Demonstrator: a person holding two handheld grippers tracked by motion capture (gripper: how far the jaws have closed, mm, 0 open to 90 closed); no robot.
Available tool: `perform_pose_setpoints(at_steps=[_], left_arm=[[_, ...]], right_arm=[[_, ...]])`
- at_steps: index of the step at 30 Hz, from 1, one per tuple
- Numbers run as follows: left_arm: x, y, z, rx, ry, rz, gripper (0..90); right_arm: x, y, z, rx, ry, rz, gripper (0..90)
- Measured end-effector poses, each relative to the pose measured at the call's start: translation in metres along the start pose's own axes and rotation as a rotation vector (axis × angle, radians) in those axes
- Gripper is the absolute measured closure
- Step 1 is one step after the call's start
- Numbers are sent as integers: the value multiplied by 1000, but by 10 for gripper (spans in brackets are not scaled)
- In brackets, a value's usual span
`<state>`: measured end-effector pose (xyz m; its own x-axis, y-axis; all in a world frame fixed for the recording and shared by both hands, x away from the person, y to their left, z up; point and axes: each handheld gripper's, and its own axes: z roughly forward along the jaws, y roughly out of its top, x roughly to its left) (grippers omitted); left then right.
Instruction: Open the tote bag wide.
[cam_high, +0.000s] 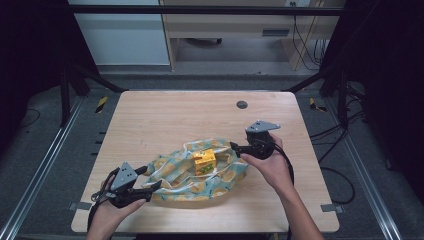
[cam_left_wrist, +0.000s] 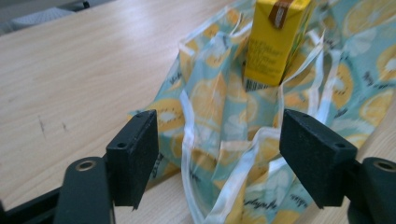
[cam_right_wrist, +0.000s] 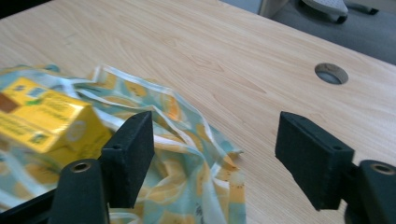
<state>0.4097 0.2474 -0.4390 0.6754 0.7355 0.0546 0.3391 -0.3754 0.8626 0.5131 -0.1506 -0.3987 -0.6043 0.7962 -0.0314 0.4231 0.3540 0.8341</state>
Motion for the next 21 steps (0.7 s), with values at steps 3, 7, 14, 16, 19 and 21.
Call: perform_pose_setpoints(at_steps=[3, 7, 14, 16, 19, 21], left_arm=[[-2, 9, -5, -26, -1, 13, 267], [-1, 28, -2, -21, 9, 45, 269], [10, 52, 40, 59, -20, 77, 276], [13, 54, 54, 81, -40, 68, 277], [15, 56, 73, 119, -54, 57, 278], [14, 57, 82, 145, -51, 78, 296]], right_arm=[[3, 0, -8, -2, 14, -8, 262], [7, -7, -20, 20, 4, -32, 245], [35, -24, -23, 40, 84, -58, 252], [44, -29, -20, 50, 97, -75, 240], [51, -39, -12, 87, 15, -94, 128], [53, -47, -9, 90, 19, -82, 106]])
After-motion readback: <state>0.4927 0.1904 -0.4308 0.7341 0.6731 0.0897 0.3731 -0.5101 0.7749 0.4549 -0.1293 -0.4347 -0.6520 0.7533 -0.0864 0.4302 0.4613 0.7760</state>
